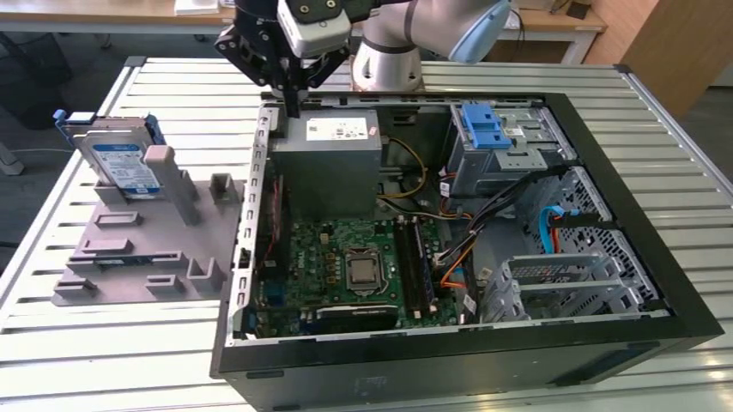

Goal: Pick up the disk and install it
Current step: 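Reach for the disk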

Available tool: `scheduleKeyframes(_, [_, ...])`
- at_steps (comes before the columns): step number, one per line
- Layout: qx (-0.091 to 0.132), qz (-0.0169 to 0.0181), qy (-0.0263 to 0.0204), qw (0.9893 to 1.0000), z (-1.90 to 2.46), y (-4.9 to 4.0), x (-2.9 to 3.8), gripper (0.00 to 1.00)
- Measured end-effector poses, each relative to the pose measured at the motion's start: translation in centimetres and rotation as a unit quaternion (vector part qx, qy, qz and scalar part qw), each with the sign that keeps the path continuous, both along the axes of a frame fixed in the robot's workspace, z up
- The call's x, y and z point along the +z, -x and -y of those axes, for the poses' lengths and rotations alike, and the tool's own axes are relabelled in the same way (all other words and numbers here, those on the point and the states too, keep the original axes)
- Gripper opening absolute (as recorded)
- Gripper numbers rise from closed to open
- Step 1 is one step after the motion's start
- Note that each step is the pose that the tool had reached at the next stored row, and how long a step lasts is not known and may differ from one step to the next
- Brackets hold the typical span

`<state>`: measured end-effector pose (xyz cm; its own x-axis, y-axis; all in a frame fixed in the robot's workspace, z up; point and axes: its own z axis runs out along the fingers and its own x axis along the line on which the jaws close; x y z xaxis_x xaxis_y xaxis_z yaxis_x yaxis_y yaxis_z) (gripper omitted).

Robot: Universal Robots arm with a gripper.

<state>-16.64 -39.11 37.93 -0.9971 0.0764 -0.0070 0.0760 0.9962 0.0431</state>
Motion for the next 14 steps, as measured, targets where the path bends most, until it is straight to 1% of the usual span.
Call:
scheduleKeyframes(7, [0.0, -0.0001, 0.0, 1.0, -0.03, 0.4, -0.06, 0.11])
scheduleKeyframes(14, [0.0, -0.0001, 0.0, 1.0, -0.2, 1.46, -0.11, 0.11])
